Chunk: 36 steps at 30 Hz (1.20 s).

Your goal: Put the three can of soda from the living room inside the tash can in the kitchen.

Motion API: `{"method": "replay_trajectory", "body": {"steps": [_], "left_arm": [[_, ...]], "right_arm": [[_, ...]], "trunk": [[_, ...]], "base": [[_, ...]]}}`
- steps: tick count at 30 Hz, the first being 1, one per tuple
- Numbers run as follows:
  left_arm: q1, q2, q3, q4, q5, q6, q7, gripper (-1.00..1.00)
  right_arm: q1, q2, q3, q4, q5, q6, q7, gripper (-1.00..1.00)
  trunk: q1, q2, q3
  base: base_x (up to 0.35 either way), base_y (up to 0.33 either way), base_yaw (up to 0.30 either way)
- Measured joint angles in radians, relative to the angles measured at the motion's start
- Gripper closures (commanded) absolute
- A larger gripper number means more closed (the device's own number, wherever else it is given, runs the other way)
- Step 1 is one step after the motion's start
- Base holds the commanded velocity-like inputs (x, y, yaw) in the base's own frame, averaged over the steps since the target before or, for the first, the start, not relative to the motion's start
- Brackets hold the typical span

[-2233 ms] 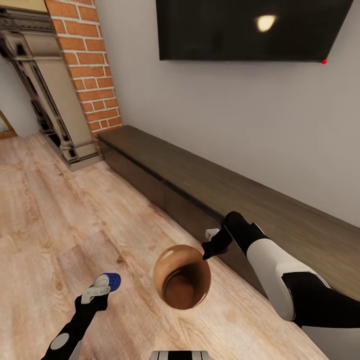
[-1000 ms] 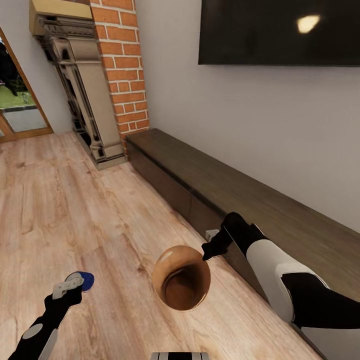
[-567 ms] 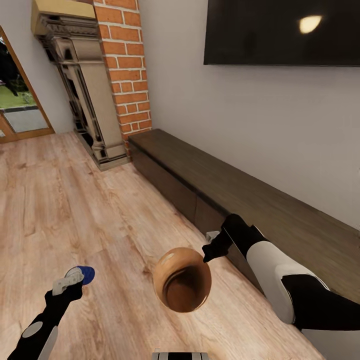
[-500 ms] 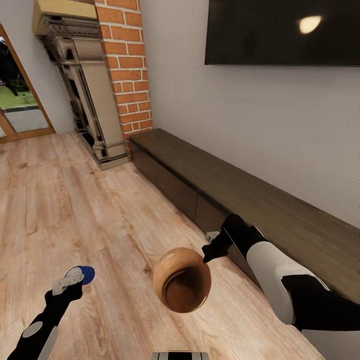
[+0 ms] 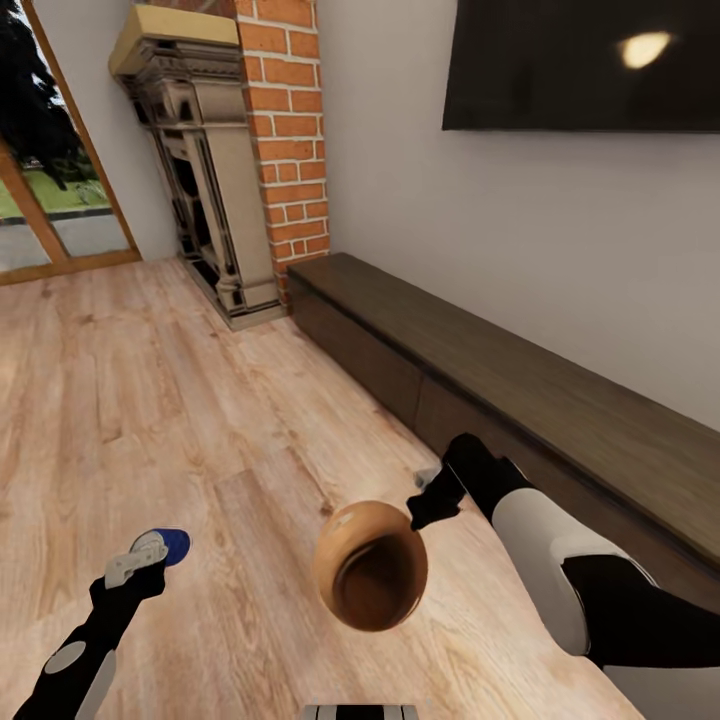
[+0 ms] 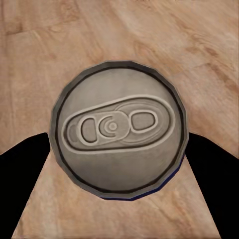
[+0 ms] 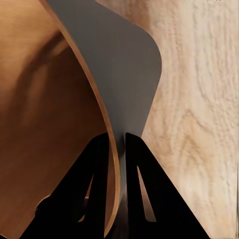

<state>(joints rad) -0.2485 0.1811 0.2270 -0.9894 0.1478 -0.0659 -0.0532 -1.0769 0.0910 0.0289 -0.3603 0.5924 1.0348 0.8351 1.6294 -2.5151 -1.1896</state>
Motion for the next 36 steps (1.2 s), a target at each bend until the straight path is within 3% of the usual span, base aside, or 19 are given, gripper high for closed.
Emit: {"method": "replay_trajectory", "body": {"steps": [8,36], "left_arm": [[0.000,0.000,-0.003,-0.021,-0.001,-0.001,-0.002,1.00],[0.004,-0.002,-0.005,-0.060,-0.008,-0.002,-0.002,1.00]], "right_arm": [[0.002,0.002,-0.002,0.006,-0.010,0.004,-0.015,1.00],[0.024,0.015,-0.002,0.000,0.007,-0.001,-0.020,1.00]], "trunk": [[0.000,0.000,0.002],[0.000,0.000,0.003]], "base": [[-0.013,0.008,0.227],[-0.006,0.000,0.029]]}}
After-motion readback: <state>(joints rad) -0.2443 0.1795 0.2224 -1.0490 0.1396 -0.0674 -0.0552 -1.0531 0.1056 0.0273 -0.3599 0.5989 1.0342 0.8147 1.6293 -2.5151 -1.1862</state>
